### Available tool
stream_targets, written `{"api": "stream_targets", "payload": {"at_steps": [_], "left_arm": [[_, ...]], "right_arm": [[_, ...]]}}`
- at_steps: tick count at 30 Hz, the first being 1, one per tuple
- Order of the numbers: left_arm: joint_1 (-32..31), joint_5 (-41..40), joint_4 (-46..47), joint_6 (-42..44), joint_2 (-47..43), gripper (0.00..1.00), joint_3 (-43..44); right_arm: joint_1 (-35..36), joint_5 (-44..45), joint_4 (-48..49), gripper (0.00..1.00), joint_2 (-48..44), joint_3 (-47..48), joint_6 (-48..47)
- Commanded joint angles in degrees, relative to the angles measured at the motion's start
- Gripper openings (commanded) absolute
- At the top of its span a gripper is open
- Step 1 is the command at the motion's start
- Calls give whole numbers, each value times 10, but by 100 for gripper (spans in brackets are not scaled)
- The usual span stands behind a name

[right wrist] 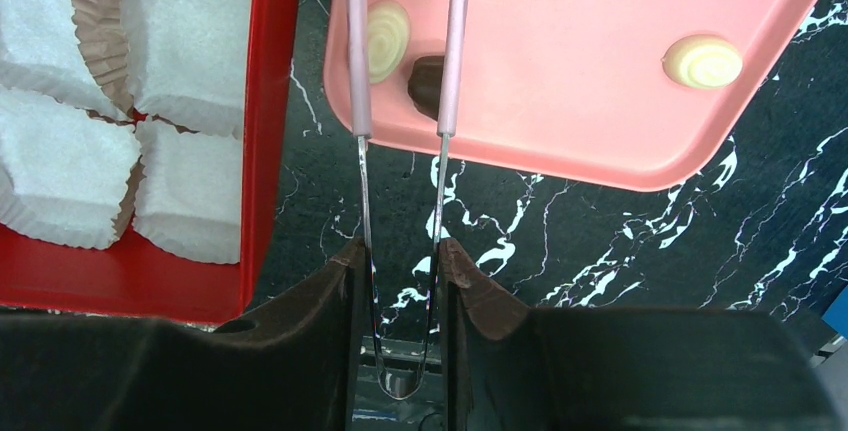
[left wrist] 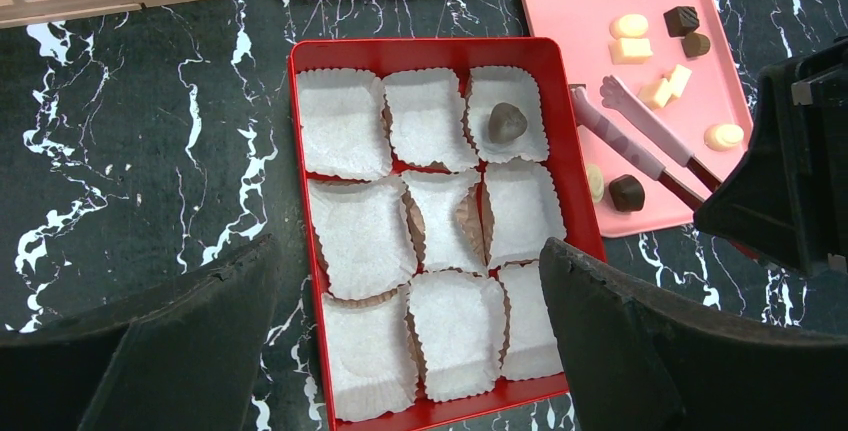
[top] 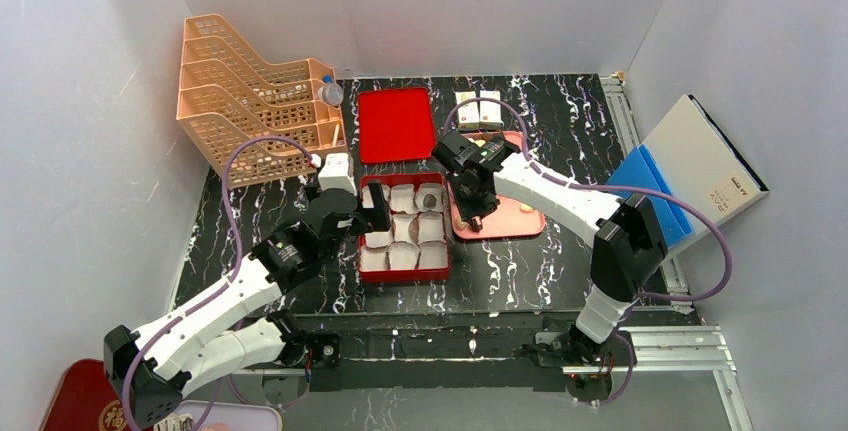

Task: Pack the chocolate
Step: Pick up the fake chocolate from the plate.

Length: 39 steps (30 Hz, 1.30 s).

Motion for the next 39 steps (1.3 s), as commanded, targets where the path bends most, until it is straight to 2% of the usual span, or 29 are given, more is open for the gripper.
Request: {"api": "stream_targets", "payload": {"at_steps": [1, 13, 29, 31, 33, 34, 35, 39], "left_arm": [[-2, -9, 0, 7, -1, 98, 13], [-1, -15, 0, 14, 3, 98, 16], [-2, -19, 6, 26, 23, 99, 26], [-1, -20, 6, 26, 24, 98, 26], [-1, -20, 7, 25, 23, 98, 26], [-1, -22, 6, 25, 22, 98, 25], [-2, -22, 6, 24, 21, 98, 25], [-1, -25, 7, 22, 19, 98, 25]], "right_arm": [[-7, -4, 17, 37, 6, -9, -1], [-25, -22, 40, 36, 27, -18, -13], [-58, -44, 62, 31, 38, -31, -35], [-59, -49, 63, 27, 41, -28, -38], [-59, -49, 61, 14, 41, -26, -40], [-60, -48, 61, 4, 39, -26, -40], [-60, -46, 60, 1, 37, -25, -40], [-60, -34, 55, 1, 23, -22, -41]]}}
